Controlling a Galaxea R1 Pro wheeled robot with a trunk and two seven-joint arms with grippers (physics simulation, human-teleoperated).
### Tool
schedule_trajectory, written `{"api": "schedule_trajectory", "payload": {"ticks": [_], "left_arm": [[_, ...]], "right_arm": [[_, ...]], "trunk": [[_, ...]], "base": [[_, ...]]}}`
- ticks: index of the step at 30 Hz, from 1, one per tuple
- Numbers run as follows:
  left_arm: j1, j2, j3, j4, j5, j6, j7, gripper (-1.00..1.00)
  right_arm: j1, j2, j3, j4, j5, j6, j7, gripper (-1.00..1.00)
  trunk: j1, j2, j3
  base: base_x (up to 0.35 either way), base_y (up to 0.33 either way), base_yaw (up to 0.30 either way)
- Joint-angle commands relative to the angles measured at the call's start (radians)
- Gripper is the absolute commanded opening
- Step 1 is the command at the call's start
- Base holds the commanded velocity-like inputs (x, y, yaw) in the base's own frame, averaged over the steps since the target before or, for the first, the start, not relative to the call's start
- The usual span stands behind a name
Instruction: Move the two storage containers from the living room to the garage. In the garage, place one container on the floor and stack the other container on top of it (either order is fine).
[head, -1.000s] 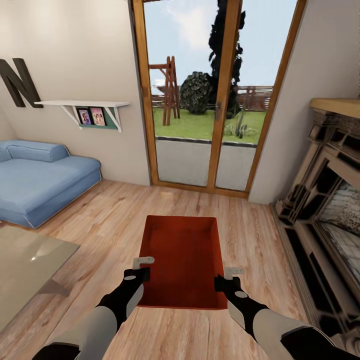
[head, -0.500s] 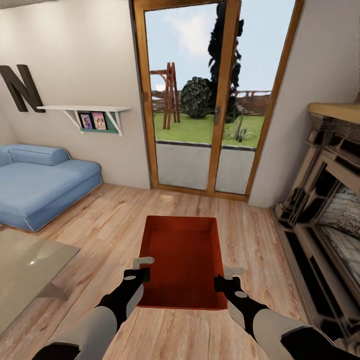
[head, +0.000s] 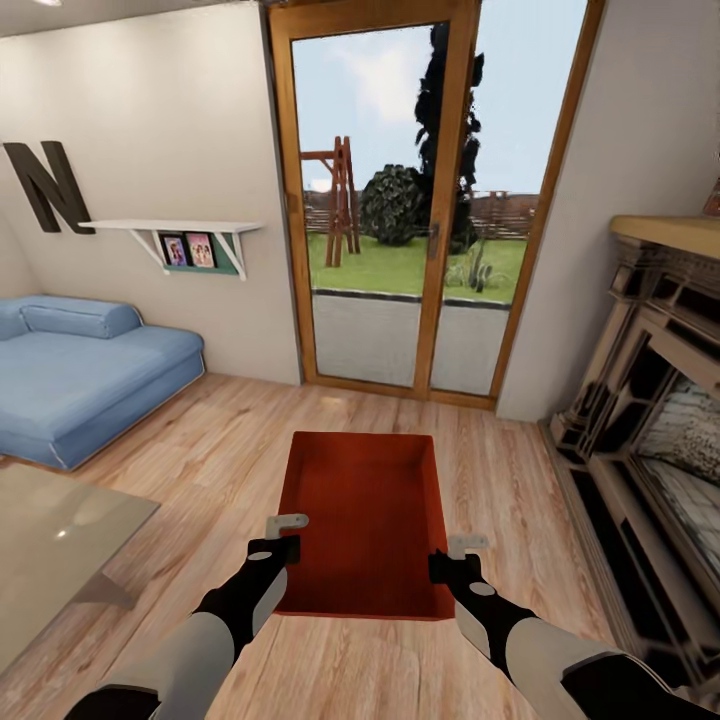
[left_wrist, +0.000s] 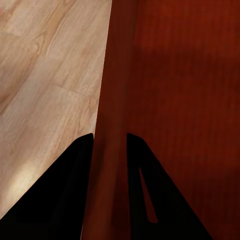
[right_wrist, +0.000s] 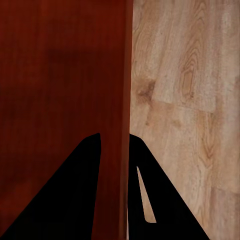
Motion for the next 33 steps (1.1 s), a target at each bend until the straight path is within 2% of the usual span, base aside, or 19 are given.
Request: {"api": "schedule_trajectory", "payload": {"ticks": [1, 15, 33], "left_arm": [[-0.001, 0.009, 0.033, 0.0, 0.012, 0.008, 0.011, -1.0], [-0.001, 0.009, 0.034, 0.002, 0.012, 0.008, 0.011, -1.0], [-0.001, 0.009, 0.034, 0.001, 0.012, 0.008, 0.011, -1.0]], "right_arm": [[-0.001, -0.003, -0.04, -0.003, -0.002, -0.014, -0.007, -1.0], [-0.001, -0.003, -0.04, -0.003, -0.002, -0.013, -0.006, -1.0], [-0.001, -0.004, -0.04, -0.003, -0.002, -0.012, -0.005, -1.0]], "trunk": [[0.0, -0.001, 0.001], [0.0, -0.001, 0.022], [0.0, -0.001, 0.023]], "base": [[0.0, 0.0, 0.0], [0.0, 0.0, 0.0], [0.0, 0.0, 0.0]]}}
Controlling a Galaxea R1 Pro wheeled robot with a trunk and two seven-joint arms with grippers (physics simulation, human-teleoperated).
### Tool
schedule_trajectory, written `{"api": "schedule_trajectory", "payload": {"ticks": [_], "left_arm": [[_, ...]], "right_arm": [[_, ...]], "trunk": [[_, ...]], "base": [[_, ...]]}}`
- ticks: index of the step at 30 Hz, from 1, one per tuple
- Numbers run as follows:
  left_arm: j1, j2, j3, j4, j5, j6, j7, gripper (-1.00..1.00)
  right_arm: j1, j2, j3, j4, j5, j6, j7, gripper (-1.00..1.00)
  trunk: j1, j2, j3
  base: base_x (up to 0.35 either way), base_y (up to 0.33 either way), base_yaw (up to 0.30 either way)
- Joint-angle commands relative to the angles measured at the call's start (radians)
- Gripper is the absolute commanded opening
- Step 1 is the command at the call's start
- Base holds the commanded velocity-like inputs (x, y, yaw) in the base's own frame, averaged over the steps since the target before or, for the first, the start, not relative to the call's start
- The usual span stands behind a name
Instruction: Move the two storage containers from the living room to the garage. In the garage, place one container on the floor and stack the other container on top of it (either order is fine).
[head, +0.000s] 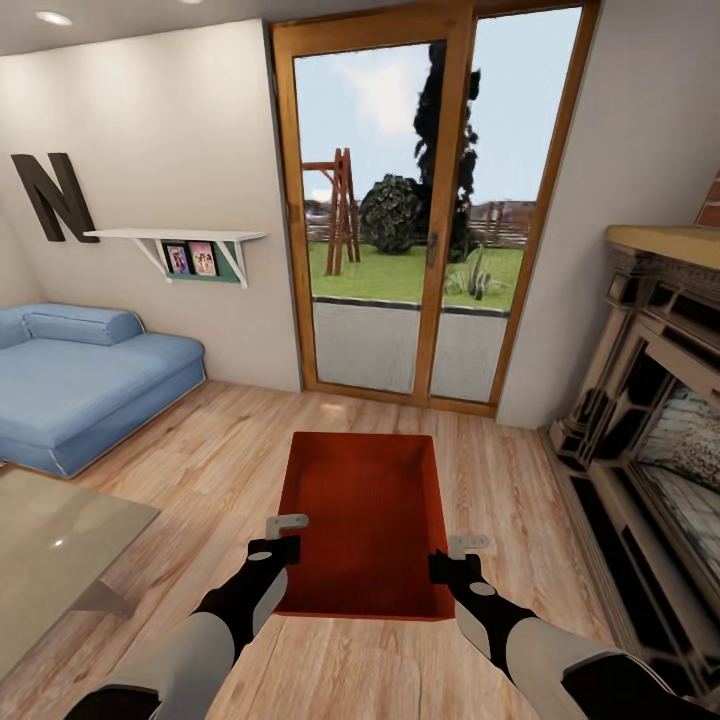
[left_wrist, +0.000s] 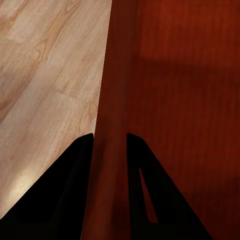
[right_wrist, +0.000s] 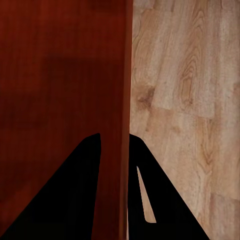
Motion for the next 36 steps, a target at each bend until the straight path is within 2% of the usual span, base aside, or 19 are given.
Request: {"api": "schedule_trajectory", "payload": {"ticks": [1, 9, 36], "left_arm": [[-0.001, 0.01, 0.032, 0.0, 0.012, 0.007, 0.01, -1.0], [-0.001, 0.01, 0.032, 0.0, 0.012, 0.008, 0.01, -1.0], [-0.001, 0.01, 0.032, -0.001, 0.012, 0.008, 0.01, -1.0]], "right_arm": [[-0.001, -0.004, -0.041, -0.003, -0.001, -0.013, -0.006, -1.0], [-0.001, -0.003, -0.041, -0.003, -0.001, -0.013, -0.009, -1.0], [-0.001, -0.002, -0.041, -0.002, -0.001, -0.013, -0.01, -1.0]], "trunk": [[0.0, -0.001, -0.001], [0.0, -0.001, 0.0], [0.0, -0.001, 0.042]], "base": [[0.0, 0.0, 0.0], [0.0, 0.0, 0.0], [0.0, 0.0, 0.0]]}}
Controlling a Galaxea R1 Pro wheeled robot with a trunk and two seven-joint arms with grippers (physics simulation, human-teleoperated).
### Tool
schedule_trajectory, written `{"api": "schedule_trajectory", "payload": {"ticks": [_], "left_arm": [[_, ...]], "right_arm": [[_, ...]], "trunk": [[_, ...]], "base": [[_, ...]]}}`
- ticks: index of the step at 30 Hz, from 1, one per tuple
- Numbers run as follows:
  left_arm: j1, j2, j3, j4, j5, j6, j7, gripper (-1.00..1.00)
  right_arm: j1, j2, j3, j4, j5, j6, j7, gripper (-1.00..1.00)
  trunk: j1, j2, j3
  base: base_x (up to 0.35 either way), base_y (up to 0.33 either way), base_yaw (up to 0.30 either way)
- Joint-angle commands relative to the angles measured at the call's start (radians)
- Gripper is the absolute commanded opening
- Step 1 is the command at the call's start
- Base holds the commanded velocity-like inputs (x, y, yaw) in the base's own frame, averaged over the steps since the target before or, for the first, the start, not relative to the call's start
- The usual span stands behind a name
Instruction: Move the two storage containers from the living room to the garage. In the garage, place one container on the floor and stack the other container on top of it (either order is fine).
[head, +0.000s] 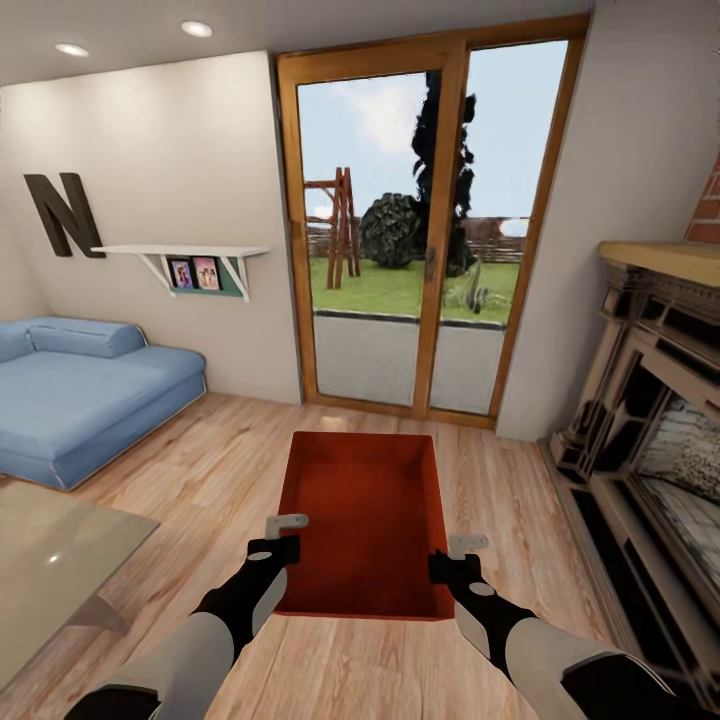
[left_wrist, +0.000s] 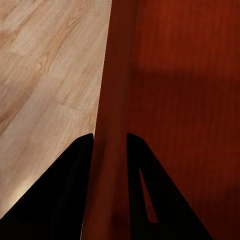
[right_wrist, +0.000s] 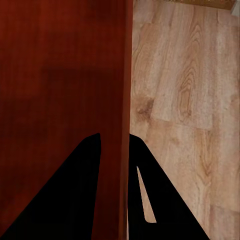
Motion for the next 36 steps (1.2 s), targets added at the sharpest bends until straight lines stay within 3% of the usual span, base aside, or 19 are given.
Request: {"api": "schedule_trajectory", "payload": {"ticks": [1, 36], "left_arm": [[-0.001, 0.008, 0.035, 0.0, 0.01, 0.008, 0.011, -1.0], [-0.001, 0.008, 0.035, -0.005, 0.009, 0.008, 0.012, -1.0]], "right_arm": [[-0.001, -0.004, -0.039, -0.003, -0.003, -0.011, -0.007, -1.0], [-0.001, -0.007, -0.039, -0.003, -0.004, -0.012, -0.007, -1.0]], "trunk": [[0.0, -0.001, 0.0], [0.0, -0.001, 0.055]], "base": [[0.0, 0.0, 0.0], [0.0, 0.0, 0.0]]}}
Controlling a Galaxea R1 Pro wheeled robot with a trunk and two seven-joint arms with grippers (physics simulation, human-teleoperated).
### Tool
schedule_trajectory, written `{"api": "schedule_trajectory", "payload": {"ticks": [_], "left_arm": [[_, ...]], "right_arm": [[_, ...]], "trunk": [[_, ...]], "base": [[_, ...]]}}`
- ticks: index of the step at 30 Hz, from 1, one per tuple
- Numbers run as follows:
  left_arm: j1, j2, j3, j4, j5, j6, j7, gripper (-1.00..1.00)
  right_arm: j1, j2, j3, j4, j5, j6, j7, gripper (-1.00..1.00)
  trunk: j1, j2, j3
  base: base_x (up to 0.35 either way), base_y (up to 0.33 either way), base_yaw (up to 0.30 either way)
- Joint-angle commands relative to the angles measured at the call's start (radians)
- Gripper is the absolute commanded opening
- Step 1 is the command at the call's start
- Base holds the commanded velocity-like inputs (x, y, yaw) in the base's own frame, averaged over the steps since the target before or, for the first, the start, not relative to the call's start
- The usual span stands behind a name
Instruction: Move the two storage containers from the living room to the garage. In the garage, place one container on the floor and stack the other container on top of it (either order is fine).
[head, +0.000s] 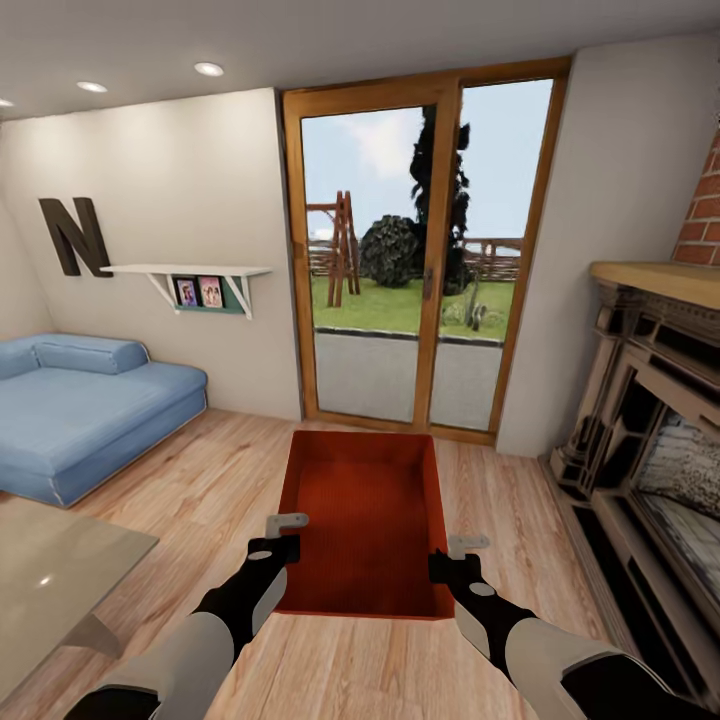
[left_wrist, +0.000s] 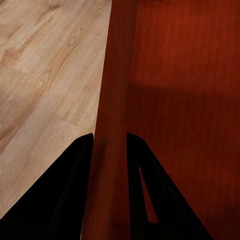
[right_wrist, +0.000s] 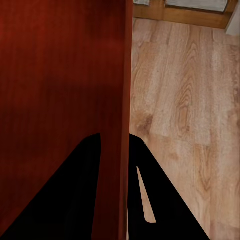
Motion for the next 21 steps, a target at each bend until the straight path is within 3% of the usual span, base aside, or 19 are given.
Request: {"api": "schedule_trajectory", "payload": {"ticks": [1, 21], "left_arm": [[-0.001, 0.008, 0.04, -0.001, 0.009, 0.008, 0.012, -1.0], [-0.001, 0.008, 0.039, 0.005, 0.009, 0.008, 0.011, -1.0]], "right_arm": [[-0.001, -0.007, -0.037, -0.004, -0.003, -0.004, -0.007, -1.0], [-0.001, -0.007, -0.037, -0.004, -0.003, -0.004, -0.007, -1.0]], "trunk": [[0.0, -0.001, 0.0], [0.0, -0.001, 0.032]], "base": [[0.0, 0.0, 0.0], [0.0, 0.0, 0.0]]}}
